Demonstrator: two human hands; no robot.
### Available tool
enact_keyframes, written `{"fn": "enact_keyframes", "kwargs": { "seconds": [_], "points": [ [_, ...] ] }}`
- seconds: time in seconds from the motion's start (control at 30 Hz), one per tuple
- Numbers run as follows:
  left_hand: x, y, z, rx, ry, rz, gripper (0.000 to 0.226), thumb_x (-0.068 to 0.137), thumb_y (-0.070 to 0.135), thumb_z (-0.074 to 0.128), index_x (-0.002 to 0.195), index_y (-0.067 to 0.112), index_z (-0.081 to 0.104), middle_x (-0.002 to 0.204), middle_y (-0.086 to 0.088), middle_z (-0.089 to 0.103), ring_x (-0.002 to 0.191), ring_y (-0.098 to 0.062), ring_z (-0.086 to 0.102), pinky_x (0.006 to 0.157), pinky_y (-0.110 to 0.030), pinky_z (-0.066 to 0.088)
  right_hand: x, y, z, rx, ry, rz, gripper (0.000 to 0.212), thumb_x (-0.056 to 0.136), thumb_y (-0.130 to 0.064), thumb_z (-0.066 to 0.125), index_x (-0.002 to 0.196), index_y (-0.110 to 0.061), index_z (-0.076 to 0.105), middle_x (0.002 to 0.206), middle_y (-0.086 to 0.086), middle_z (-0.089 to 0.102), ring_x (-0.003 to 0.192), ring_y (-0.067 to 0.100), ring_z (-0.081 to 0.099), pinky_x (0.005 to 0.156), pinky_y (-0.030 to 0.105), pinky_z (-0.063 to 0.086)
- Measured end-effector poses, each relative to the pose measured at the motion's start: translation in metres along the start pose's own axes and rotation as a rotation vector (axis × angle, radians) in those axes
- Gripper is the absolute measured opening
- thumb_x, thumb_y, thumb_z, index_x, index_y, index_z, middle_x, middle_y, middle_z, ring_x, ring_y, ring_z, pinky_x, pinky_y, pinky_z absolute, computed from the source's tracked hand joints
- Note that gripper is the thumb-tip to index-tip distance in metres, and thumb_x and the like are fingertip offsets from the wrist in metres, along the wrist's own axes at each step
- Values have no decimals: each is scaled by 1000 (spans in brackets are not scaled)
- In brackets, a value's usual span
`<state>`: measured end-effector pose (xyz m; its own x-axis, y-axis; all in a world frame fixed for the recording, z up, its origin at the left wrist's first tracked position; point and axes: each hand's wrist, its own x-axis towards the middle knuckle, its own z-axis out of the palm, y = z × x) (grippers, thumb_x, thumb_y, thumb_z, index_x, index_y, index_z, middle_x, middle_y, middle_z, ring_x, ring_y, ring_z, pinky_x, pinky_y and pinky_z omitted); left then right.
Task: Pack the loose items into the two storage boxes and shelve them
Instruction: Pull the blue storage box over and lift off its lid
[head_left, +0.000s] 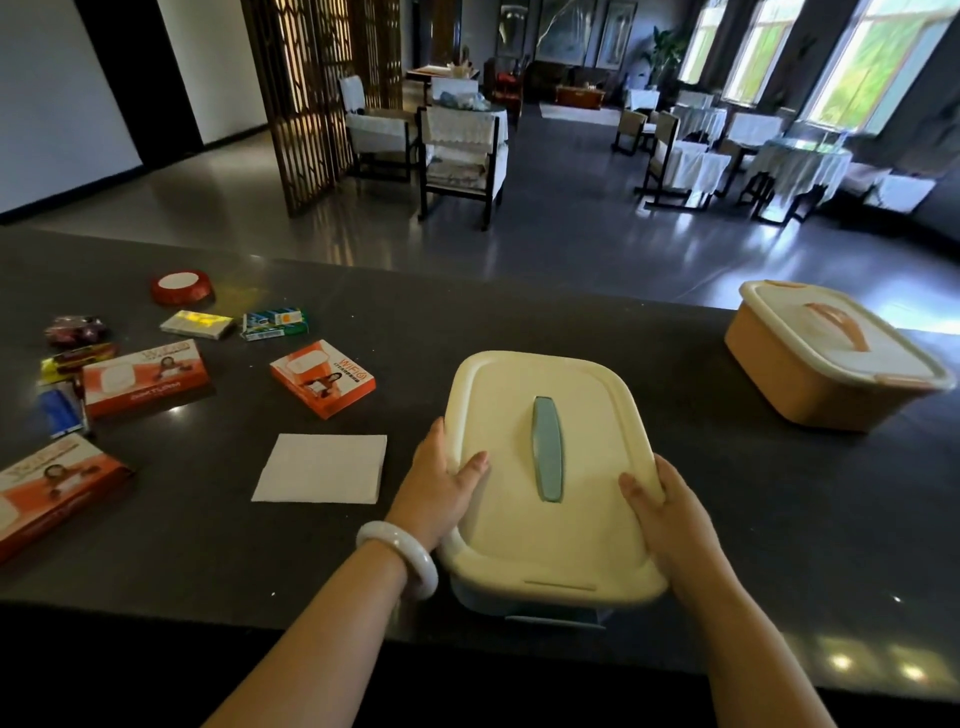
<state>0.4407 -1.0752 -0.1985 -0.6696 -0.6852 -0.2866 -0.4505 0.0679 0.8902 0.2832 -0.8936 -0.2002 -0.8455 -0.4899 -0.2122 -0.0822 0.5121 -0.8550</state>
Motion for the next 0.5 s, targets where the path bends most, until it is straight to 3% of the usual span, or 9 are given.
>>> {"fn": "enact_keyframes", "kwargs": {
  "seconds": [0.13, 0.3, 0.5],
  "points": [
    [-5, 7, 0, -1, 70, 52, 77, 93, 45, 54, 153, 31, 8, 152, 0, 29, 131, -21, 39, 103, -41, 35, 1, -4, -4, 31, 1, -67, 44, 97, -34, 51, 138, -25, 39, 97, -16, 50, 85, 4, 53, 59, 21, 38],
    [-8, 29, 6, -10, 155, 138, 76, 92, 45, 54, 152, 34, 8, 150, 2, 30, 123, -13, 39, 98, -37, 35, 9, -12, -23, 86, 0, -166, 47, 95, -38, 52, 139, -31, 37, 115, -9, 54, 98, 8, 55, 68, 24, 43],
    [-3, 84, 66, 27, 208, 229, 73, 93, 47, 51, 153, 31, 12, 149, 1, 34, 131, -21, 40, 109, -42, 34, 27, -7, -100, 128, 76, -216, 32, 94, -40, 53, 121, -46, 38, 101, -21, 55, 88, 2, 56, 62, 20, 39]
  ]
}}
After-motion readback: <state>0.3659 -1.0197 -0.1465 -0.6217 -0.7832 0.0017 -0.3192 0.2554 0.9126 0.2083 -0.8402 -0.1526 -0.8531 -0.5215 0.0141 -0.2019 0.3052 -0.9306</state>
